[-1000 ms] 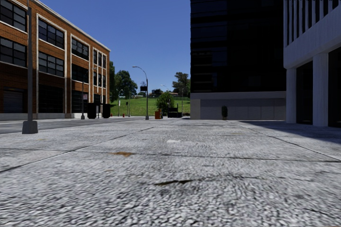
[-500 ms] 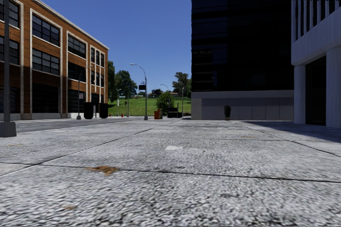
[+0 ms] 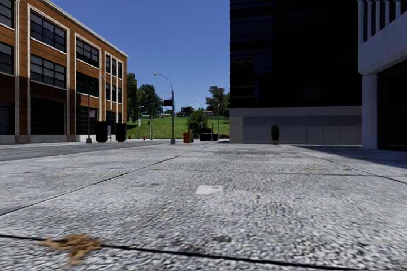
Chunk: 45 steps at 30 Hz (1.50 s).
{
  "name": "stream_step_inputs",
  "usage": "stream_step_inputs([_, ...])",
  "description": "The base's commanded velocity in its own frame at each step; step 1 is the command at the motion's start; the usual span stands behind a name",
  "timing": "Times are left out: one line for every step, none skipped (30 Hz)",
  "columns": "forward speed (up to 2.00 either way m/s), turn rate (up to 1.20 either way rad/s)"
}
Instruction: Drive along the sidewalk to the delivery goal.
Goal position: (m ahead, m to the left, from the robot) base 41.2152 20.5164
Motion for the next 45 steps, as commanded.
stream_step_inputs([2.00,0.00])
stream_step_inputs([2.00,0.00])
stream_step_inputs([2.00,0.00])
stream_step_inputs([2.00,0.00])
stream_step_inputs([2.00,0.00])
stream_step_inputs([2.00,0.00])
stream_step_inputs([2.00,0.00])
stream_step_inputs([2.00,0.00])
stream_step_inputs([2.00,0.00])
stream_step_inputs([2.00,0.00])
stream_step_inputs([2.00,0.00])
stream_step_inputs([2.00,0.00])
stream_step_inputs([2.00,0.00])
stream_step_inputs([2.00,0.00])
stream_step_inputs([2.00,0.00])
stream_step_inputs([2.00,0.00])
stream_step_inputs([2.00,0.00])
stream_step_inputs([2.00,0.00])
stream_step_inputs([2.00,0.00])
stream_step_inputs([2.00,0.00])
stream_step_inputs([2.00,0.00])
stream_step_inputs([2.00,0.00])
stream_step_inputs([2.00,0.00])
stream_step_inputs([2.00,0.00])
stream_step_inputs([2.00,-0.05])
stream_step_inputs([2.00,-0.18])
stream_step_inputs([2.00,-0.22])
stream_step_inputs([2.00,-0.24])
stream_step_inputs([2.00,-0.24])
stream_step_inputs([2.00,-0.24])
stream_step_inputs([2.00,-0.24])
stream_step_inputs([2.00,-0.24])
stream_step_inputs([2.00,-0.24])
stream_step_inputs([2.00,-0.24])
stream_step_inputs([2.00,-0.24])
stream_step_inputs([2.00,-0.24])
stream_step_inputs([2.00,-0.24])
stream_step_inputs([2.00,-0.24])
stream_step_inputs([2.00,-0.24])
stream_step_inputs([2.00,-0.24])
stream_step_inputs([2.00,-0.17])
stream_step_inputs([2.00,-0.06])
stream_step_inputs([2.00,-0.06])
stream_step_inputs([2.00,-0.01])
stream_step_inputs([2.00,0.00])
